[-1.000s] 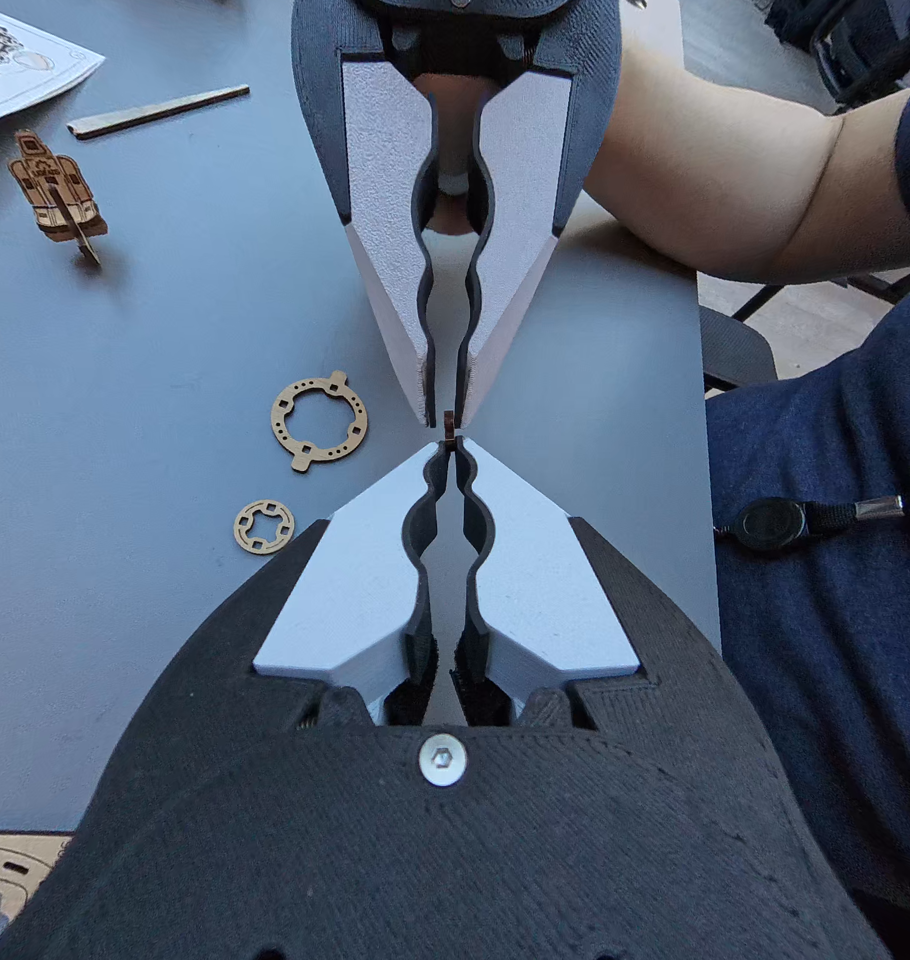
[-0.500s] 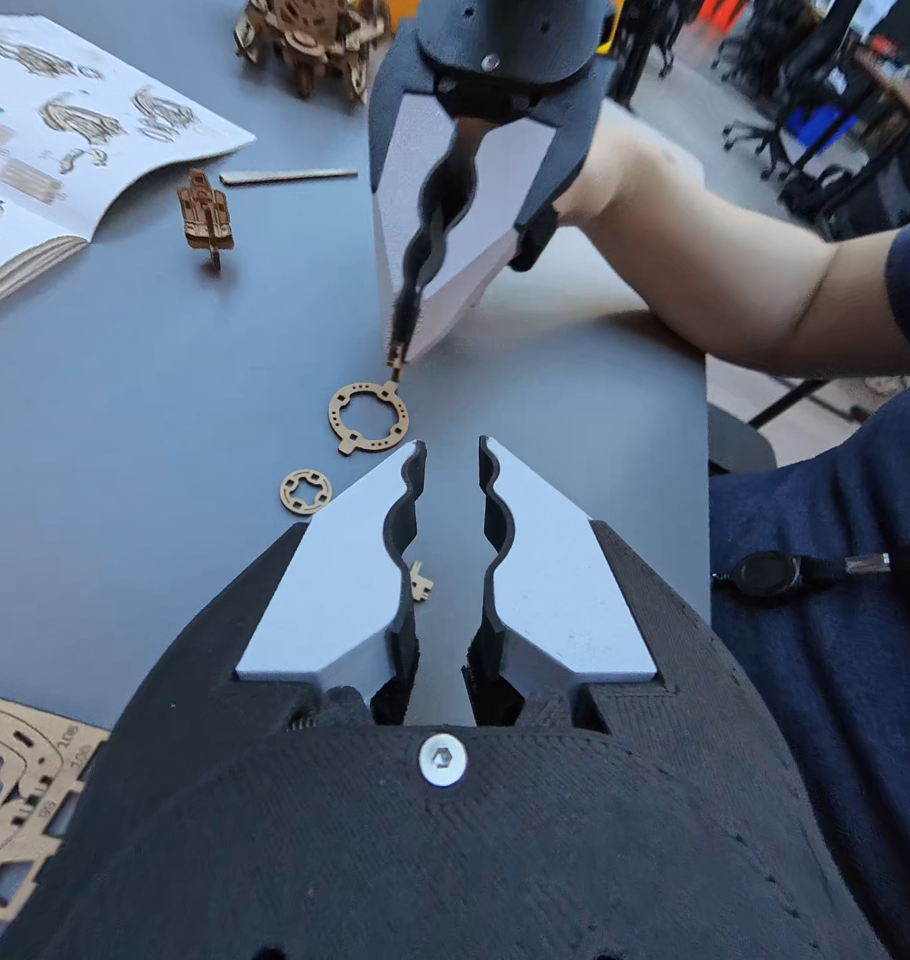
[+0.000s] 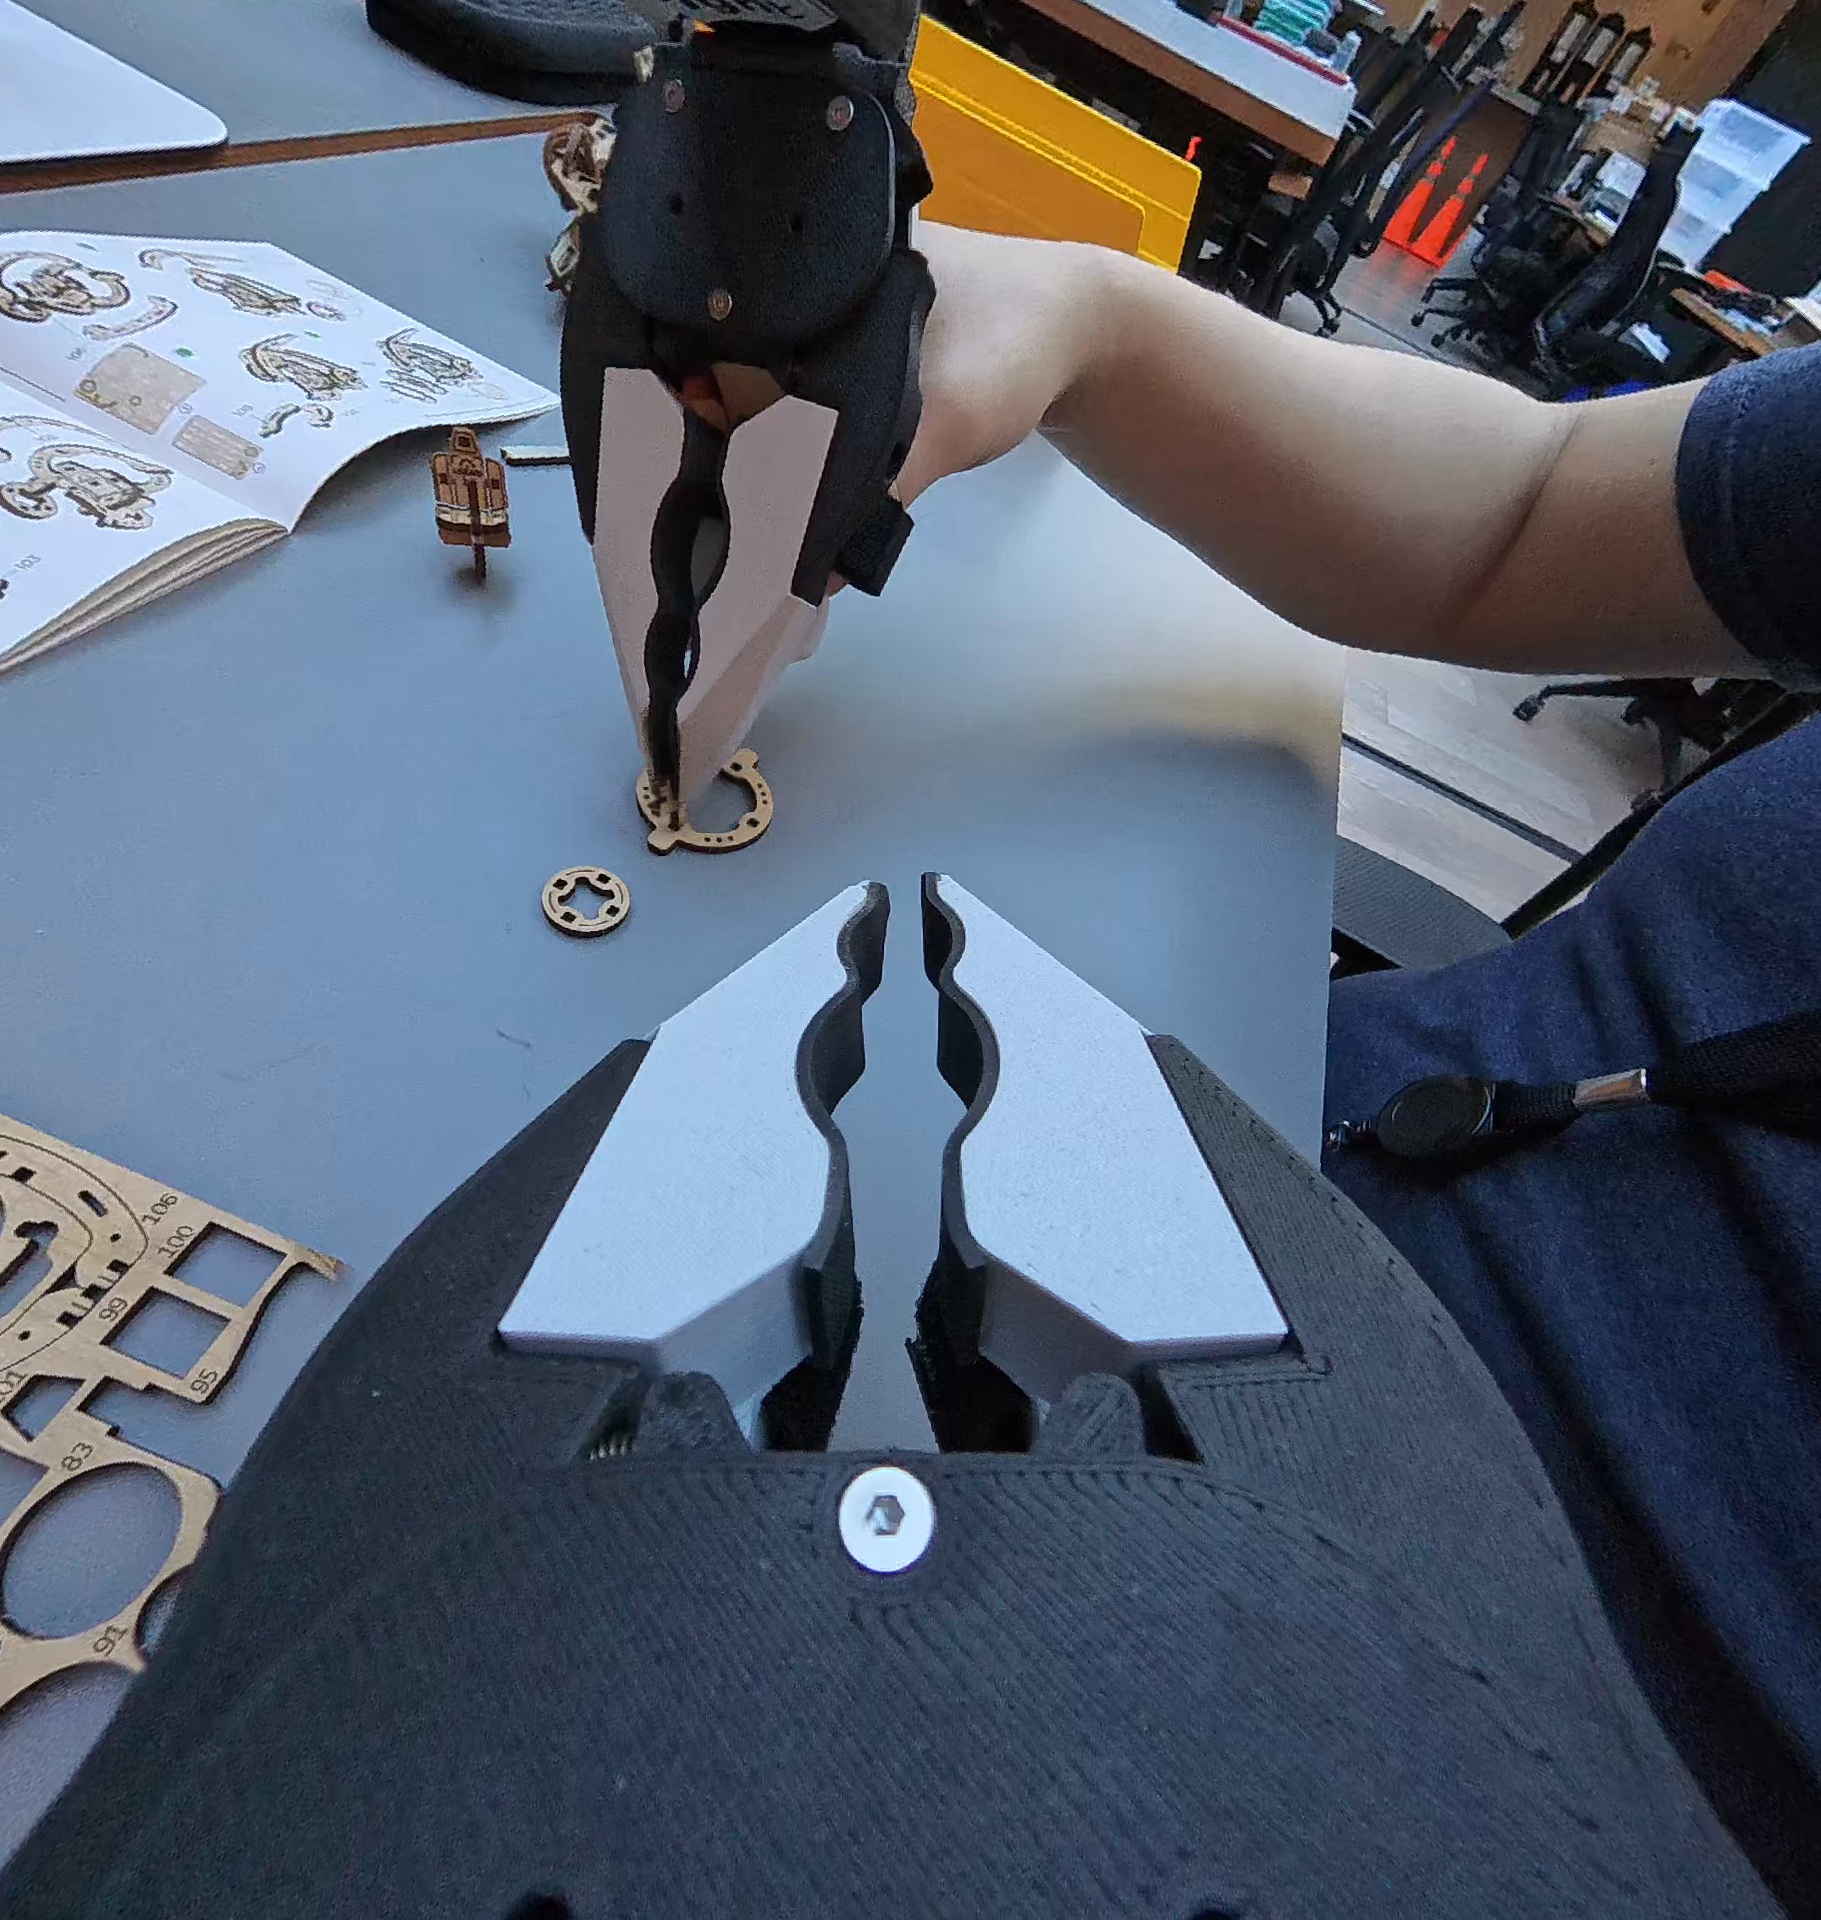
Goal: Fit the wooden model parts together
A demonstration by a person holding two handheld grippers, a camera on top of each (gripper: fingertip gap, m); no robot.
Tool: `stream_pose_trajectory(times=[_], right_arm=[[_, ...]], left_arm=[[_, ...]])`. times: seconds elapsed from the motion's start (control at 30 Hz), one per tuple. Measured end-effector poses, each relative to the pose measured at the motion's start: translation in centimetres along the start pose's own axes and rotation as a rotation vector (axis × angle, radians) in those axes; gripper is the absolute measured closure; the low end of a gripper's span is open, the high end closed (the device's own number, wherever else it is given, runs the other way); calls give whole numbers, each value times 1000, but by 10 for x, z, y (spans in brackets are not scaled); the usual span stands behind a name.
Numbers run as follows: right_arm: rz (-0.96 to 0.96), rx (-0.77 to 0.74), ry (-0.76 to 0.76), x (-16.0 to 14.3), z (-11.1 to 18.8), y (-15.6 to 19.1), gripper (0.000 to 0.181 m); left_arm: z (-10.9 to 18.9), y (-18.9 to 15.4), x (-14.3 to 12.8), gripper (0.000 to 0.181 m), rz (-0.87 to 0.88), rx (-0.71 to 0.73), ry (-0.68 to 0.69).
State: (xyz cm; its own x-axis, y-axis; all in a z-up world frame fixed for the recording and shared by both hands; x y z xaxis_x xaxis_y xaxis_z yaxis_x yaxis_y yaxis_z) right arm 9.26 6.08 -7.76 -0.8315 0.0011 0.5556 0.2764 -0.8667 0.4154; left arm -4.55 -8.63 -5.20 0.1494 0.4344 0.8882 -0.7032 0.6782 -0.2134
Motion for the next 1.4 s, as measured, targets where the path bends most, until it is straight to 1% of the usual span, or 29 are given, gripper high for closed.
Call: stream_pose_trajectory(times=[0.3,0.53,0.7,0.9,1.17,1.4], right_arm=[[23,-20,99,8,-2,0,180],[100,-69,240,17,-6,6,180],[101,-69,258,19,-7,6,180],[134,-120,313,22,-10,11,180],[216,-217,271,16,-12,20,180],[255,-278,175,6,-12,25,180]], left_arm=[[5,0,1,177,-10,2,-9],[8,-2,2,177,-8,3,-18],[8,-4,2,177,-12,5,-15],[7,-8,4,177,-20,1,-13],[8,-16,6,177,-35,-2,-13],[11,-22,4,177,-32,2,-10]])
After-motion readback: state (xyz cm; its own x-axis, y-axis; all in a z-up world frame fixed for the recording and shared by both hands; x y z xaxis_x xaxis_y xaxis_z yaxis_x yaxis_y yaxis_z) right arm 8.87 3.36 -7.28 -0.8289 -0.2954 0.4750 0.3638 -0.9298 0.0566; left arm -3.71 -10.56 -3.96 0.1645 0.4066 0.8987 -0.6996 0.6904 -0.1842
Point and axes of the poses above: each gripper's, where its closed fingertips meet, z back along the fingers, x out of its top, y = z × x across the jaws, the point moved 9 cm from there along z, back along the fingers, and after that the axes turned 12 degrees about x, right-handed, at the moved point
